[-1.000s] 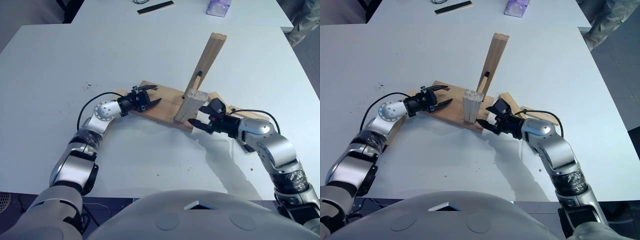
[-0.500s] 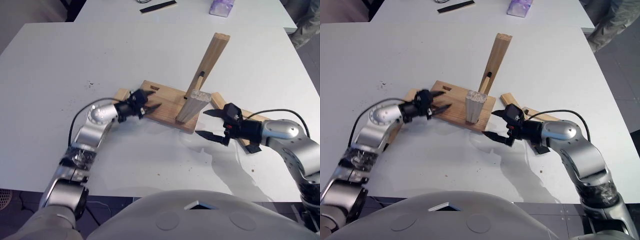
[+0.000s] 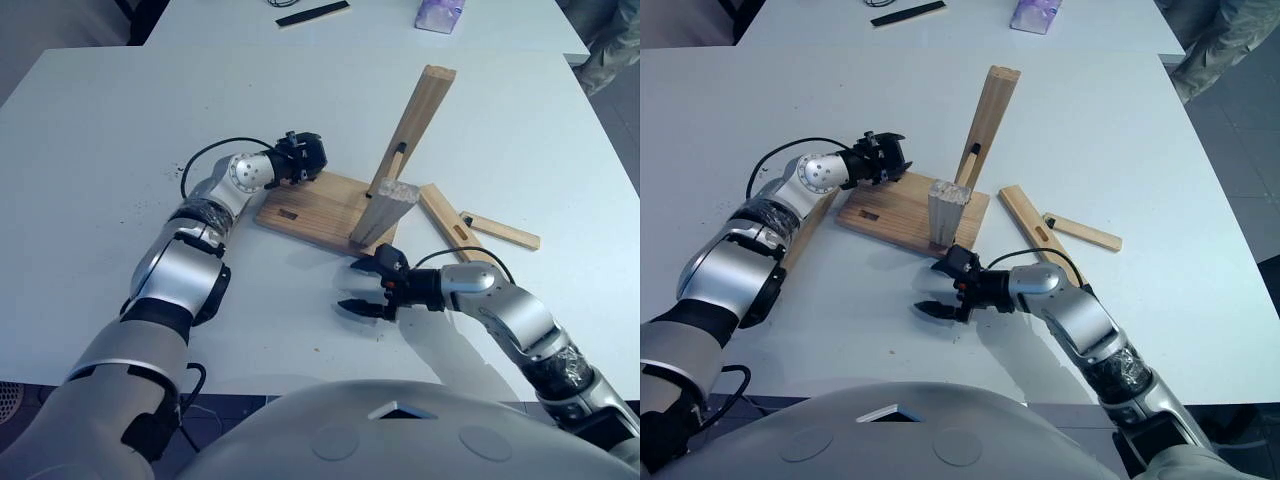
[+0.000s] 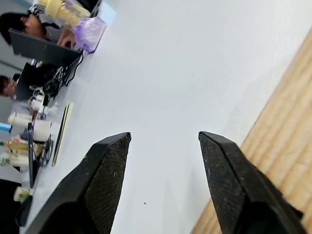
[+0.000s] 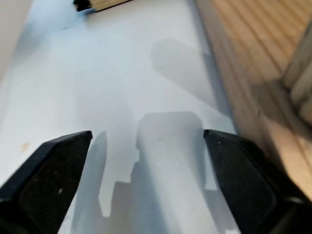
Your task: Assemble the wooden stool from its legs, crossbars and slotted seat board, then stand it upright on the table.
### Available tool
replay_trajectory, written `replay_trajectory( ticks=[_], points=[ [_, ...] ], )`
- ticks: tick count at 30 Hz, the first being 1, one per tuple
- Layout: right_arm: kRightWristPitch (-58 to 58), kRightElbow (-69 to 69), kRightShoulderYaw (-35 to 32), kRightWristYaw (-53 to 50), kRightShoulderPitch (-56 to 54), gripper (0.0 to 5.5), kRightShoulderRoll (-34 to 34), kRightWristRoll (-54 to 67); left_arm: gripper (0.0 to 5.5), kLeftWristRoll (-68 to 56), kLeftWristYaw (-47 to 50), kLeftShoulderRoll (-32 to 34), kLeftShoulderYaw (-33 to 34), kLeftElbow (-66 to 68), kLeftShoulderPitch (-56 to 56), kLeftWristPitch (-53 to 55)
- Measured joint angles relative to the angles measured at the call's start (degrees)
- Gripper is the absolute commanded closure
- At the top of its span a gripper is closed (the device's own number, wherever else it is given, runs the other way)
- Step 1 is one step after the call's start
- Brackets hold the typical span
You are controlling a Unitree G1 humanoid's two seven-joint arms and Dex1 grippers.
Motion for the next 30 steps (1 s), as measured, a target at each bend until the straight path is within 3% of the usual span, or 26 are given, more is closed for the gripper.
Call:
replay_trajectory(
  ticks=[8,12,18,24,30],
  points=[
    [-0.8,5.9,-5.0,-5.5,-3.5,1.25,1.6,-2.5,2.89,-1.4,-10.2,6.0,-0.4,0.7,-0.1,-4.6],
    [-2.7,9.8,-6.7,-7.7,-5.4,1.25,2.6,-4.6,2.89,-6.7,-21.1,9.1,1.5,-1.4,3.4,-5.1],
    [-6.7,16.2,-8.1,-8.1,-9.3,1.25,1.8,-7.8,2.89,-23.4,-33.2,13.6,6.5,-22.8,19.8,4.1],
    [-8.0,19.9,-10.0,-8.2,-12.4,1.25,-1.1,-12.1,2.89,-30.1,-30.0,13.2,8.0,-51.6,37.4,21.7],
    [-7.5,14.1,-9.2,-4.1,-9.3,1.25,-4.4,-12.2,2.89,-28.4,-22.6,11.9,11.1,-58.7,40.8,30.8]
  ],
)
